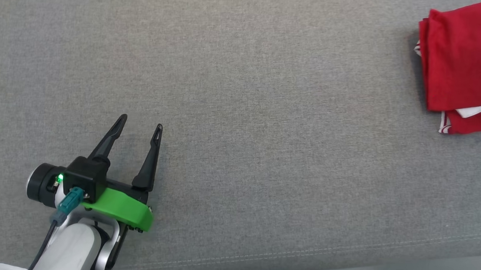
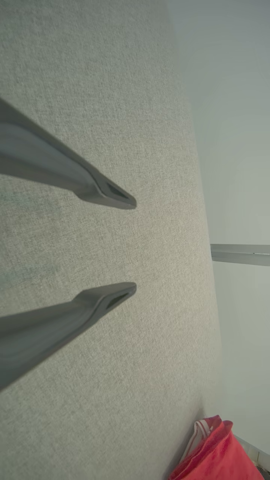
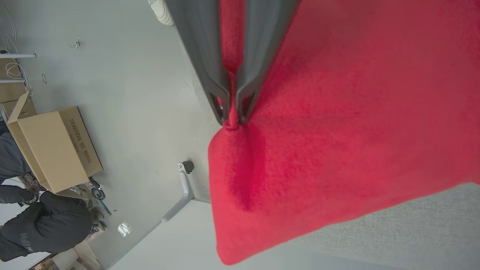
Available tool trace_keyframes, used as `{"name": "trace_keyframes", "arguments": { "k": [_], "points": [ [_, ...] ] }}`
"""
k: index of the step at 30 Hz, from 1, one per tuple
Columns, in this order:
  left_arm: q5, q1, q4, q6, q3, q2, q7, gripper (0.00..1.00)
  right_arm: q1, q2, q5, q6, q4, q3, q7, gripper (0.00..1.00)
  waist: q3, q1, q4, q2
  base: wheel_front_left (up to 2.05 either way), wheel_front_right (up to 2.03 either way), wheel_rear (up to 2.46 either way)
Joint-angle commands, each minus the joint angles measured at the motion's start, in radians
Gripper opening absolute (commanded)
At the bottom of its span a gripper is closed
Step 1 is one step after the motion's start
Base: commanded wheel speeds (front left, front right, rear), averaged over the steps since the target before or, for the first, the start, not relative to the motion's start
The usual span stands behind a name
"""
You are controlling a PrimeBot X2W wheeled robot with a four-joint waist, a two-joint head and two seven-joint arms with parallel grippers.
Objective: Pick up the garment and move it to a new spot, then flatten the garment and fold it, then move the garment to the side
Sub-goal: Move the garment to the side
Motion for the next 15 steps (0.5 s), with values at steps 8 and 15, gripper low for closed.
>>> {"name": "trace_keyframes", "arguments": {
  "k": [8,15],
  "points": [
    [0.016,-0.032,-0.027,0.006,0.000,0.028,0.013,1.00,-0.010,0.005,-0.139,-0.002,0.038,-0.100,-0.098,1.00,0.062,-0.0001,0.042,-0.0001,0.00,0.00,0.00],
    [0.012,-0.042,-0.030,0.020,0.005,0.016,0.002,1.00,-0.009,0.044,-0.177,-0.002,0.067,-0.115,-0.225,1.00,0.054,-0.0001,0.051,-0.0001,0.00,0.00,0.00]
  ]
}}
